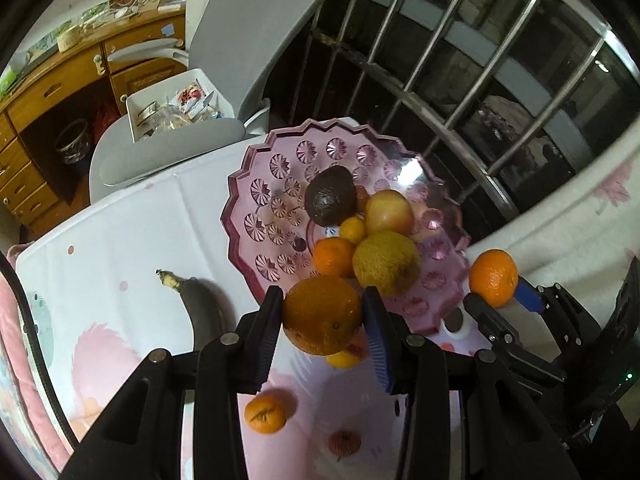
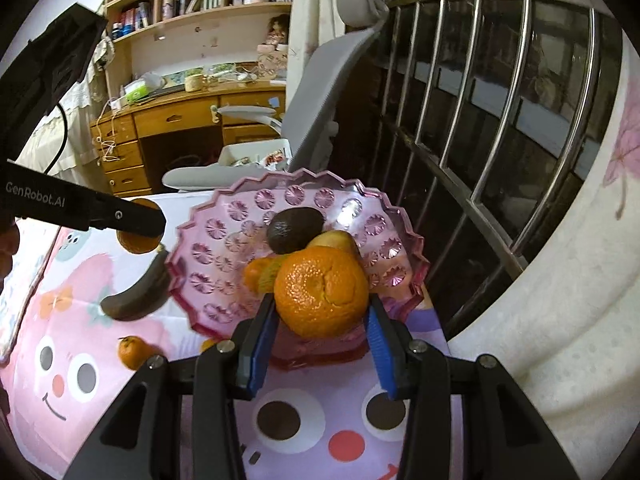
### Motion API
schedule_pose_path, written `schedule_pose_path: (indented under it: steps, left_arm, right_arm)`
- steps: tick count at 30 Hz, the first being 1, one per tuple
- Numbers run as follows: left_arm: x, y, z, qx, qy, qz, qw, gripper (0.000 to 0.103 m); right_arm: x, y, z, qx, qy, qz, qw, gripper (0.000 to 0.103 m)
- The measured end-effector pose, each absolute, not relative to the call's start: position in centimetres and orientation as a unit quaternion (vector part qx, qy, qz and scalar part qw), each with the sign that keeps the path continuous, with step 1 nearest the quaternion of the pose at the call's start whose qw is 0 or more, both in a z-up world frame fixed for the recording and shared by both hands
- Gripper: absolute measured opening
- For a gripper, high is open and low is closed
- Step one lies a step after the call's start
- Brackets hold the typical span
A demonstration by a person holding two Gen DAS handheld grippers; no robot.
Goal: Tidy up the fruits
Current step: 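Carry both mandarins into the pink bowl and open both grippers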
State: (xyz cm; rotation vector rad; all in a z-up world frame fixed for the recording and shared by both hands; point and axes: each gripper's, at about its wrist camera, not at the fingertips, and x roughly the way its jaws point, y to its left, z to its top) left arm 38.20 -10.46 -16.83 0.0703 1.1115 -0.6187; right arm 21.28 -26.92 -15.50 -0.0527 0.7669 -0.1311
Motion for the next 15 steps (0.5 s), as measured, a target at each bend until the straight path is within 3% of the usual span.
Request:
schedule_pose_path:
  steps: [11, 15]
  left_arm:
    - [40.4, -13.0, -20.8, 0.034, 0.55, -0.266, 0.791, 0.039]
    - [40.5, -13.1, -21.1, 0.027, 0.554, -0.264, 0.789, 0.044]
  right_arm:
    - [24.1, -29.9, -18.6, 0.0, 0.427, -0.081, 0.901, 0.044]
    - [24.6, -30.5, -19.1, 0.013, 0.435, -0.082, 0.897, 0.045]
